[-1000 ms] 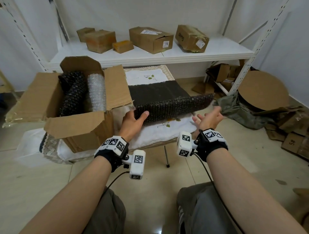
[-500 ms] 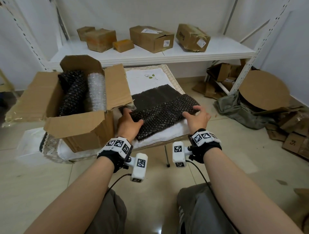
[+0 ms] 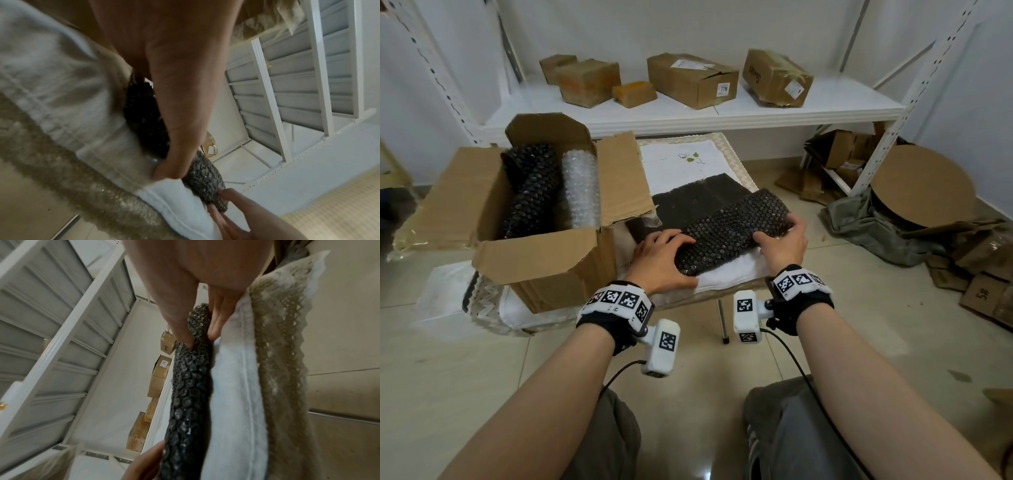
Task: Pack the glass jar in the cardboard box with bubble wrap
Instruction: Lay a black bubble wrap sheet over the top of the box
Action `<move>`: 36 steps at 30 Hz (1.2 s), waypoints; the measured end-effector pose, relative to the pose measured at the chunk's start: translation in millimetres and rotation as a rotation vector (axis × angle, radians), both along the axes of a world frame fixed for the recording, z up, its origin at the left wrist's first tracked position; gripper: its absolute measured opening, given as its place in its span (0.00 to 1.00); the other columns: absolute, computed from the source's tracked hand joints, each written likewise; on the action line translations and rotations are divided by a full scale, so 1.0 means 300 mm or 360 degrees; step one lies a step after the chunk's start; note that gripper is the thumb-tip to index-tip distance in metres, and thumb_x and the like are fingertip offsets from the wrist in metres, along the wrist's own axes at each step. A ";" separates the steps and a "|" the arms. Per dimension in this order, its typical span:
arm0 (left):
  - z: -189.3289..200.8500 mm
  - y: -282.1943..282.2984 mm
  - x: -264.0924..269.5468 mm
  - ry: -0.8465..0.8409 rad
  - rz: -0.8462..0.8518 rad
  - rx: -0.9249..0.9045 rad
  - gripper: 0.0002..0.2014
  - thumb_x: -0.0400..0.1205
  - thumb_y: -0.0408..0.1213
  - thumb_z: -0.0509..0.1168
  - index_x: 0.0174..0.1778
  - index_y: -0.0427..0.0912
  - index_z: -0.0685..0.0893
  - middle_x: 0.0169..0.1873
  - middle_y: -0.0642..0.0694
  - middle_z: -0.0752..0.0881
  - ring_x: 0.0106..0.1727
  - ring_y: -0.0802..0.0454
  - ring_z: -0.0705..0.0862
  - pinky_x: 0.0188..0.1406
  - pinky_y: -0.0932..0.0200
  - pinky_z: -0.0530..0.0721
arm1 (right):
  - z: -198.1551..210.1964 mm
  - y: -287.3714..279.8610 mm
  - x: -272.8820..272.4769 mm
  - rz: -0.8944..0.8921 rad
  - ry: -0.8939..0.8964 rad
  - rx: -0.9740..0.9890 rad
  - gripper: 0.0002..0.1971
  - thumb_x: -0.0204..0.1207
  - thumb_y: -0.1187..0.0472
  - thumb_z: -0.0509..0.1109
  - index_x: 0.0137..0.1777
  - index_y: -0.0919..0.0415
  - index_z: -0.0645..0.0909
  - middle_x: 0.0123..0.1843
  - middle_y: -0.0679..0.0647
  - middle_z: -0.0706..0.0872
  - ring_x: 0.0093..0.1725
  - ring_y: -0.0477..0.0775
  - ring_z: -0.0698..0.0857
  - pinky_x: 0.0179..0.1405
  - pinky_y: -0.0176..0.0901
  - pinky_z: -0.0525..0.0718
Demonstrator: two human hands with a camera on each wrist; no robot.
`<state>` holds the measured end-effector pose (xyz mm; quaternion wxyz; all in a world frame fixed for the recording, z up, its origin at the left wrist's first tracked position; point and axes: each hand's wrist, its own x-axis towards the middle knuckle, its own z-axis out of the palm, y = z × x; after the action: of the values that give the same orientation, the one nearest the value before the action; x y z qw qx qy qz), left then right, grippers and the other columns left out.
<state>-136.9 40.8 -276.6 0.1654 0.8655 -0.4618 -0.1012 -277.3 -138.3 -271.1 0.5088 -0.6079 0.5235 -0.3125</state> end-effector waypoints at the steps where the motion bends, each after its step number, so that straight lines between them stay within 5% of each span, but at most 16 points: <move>1: 0.007 0.001 0.001 0.0035 0.0026 -0.0083 0.32 0.67 0.57 0.72 0.69 0.61 0.75 0.75 0.54 0.71 0.75 0.47 0.68 0.74 0.43 0.70 | 0.005 0.010 0.005 -0.0019 -0.0028 0.0015 0.38 0.67 0.58 0.81 0.75 0.47 0.66 0.72 0.61 0.74 0.67 0.64 0.79 0.72 0.59 0.79; 4: 0.031 0.001 -0.009 0.0168 0.0197 -0.0372 0.19 0.71 0.49 0.70 0.58 0.57 0.83 0.58 0.52 0.85 0.55 0.50 0.83 0.52 0.59 0.81 | -0.009 0.006 0.026 -0.0085 -0.0137 0.0086 0.45 0.57 0.47 0.78 0.75 0.40 0.61 0.66 0.60 0.81 0.57 0.65 0.87 0.60 0.62 0.88; 7: 0.056 0.002 -0.020 0.0303 0.0398 -0.0543 0.13 0.76 0.47 0.68 0.57 0.55 0.85 0.46 0.50 0.88 0.43 0.51 0.87 0.41 0.65 0.79 | 0.018 0.010 0.027 -0.0149 -0.0339 0.0221 0.36 0.77 0.56 0.72 0.81 0.48 0.58 0.66 0.59 0.81 0.45 0.62 0.92 0.42 0.49 0.93; 10: 0.073 -0.007 -0.024 0.0551 0.0415 -0.0700 0.15 0.80 0.47 0.66 0.61 0.52 0.85 0.50 0.50 0.89 0.45 0.54 0.86 0.43 0.65 0.78 | 0.007 -0.010 0.027 -0.0154 -0.0440 0.0285 0.29 0.84 0.60 0.67 0.81 0.54 0.58 0.69 0.61 0.78 0.36 0.55 0.90 0.35 0.40 0.92; 13: 0.090 -0.026 -0.048 0.1017 0.0372 -0.0871 0.13 0.83 0.41 0.65 0.63 0.47 0.85 0.55 0.55 0.85 0.55 0.55 0.82 0.53 0.64 0.75 | 0.010 0.002 0.032 -0.0117 -0.0538 0.0354 0.28 0.81 0.59 0.71 0.77 0.55 0.62 0.66 0.61 0.79 0.44 0.61 0.91 0.42 0.48 0.93; 15: 0.103 -0.038 -0.067 0.1312 0.0340 -0.0921 0.07 0.84 0.38 0.63 0.51 0.45 0.87 0.47 0.52 0.88 0.51 0.53 0.85 0.48 0.63 0.77 | 0.016 0.015 0.040 -0.0020 -0.0607 0.0427 0.26 0.79 0.53 0.72 0.72 0.55 0.65 0.59 0.60 0.83 0.53 0.68 0.91 0.48 0.58 0.93; 17: 0.099 -0.050 -0.067 0.1498 0.0398 -0.0940 0.08 0.84 0.38 0.62 0.43 0.46 0.86 0.42 0.49 0.89 0.48 0.50 0.85 0.50 0.58 0.79 | 0.024 0.028 0.048 0.0091 -0.0652 0.0492 0.34 0.72 0.41 0.73 0.72 0.58 0.68 0.60 0.62 0.84 0.56 0.67 0.90 0.46 0.58 0.93; 20: 0.069 -0.062 -0.054 0.1635 0.0479 -0.0938 0.08 0.83 0.40 0.60 0.52 0.48 0.85 0.52 0.46 0.89 0.56 0.48 0.86 0.62 0.49 0.81 | 0.024 0.024 0.056 0.0123 -0.0703 0.0576 0.48 0.58 0.34 0.75 0.75 0.60 0.70 0.65 0.58 0.86 0.59 0.61 0.88 0.44 0.54 0.92; 24: 0.029 -0.061 -0.039 0.1533 0.0542 -0.0863 0.09 0.80 0.43 0.62 0.53 0.48 0.82 0.54 0.43 0.88 0.57 0.43 0.87 0.61 0.35 0.84 | 0.003 0.016 0.061 0.0180 -0.0798 0.0750 0.43 0.64 0.50 0.82 0.77 0.63 0.68 0.65 0.61 0.87 0.59 0.62 0.89 0.48 0.55 0.92; 29: 0.022 -0.060 -0.040 0.1035 0.0546 -0.0731 0.08 0.76 0.38 0.70 0.50 0.45 0.87 0.46 0.47 0.89 0.52 0.48 0.87 0.56 0.51 0.85 | -0.014 0.007 0.067 0.0167 -0.0854 0.0794 0.35 0.69 0.71 0.76 0.76 0.65 0.69 0.66 0.67 0.85 0.61 0.68 0.87 0.63 0.67 0.85; 32: 0.035 -0.064 -0.034 0.1217 0.0576 -0.0905 0.18 0.75 0.37 0.73 0.61 0.47 0.84 0.55 0.50 0.86 0.59 0.51 0.84 0.66 0.51 0.82 | -0.007 0.007 0.064 0.0193 -0.0927 0.0814 0.31 0.71 0.76 0.71 0.74 0.62 0.70 0.64 0.67 0.85 0.61 0.70 0.86 0.63 0.71 0.84; 36: 0.044 -0.069 -0.026 0.1406 0.0623 -0.0990 0.31 0.75 0.51 0.75 0.73 0.45 0.76 0.57 0.50 0.88 0.58 0.55 0.86 0.68 0.54 0.80 | 0.018 0.013 0.055 0.0249 -0.0956 0.0798 0.29 0.72 0.78 0.68 0.73 0.63 0.72 0.64 0.68 0.85 0.61 0.70 0.86 0.63 0.71 0.83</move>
<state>-144.7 20.2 -263.5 0.6053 0.7210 -0.1881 -0.2801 -260.9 -134.3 -265.8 0.7941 -0.3845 0.3634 -0.2992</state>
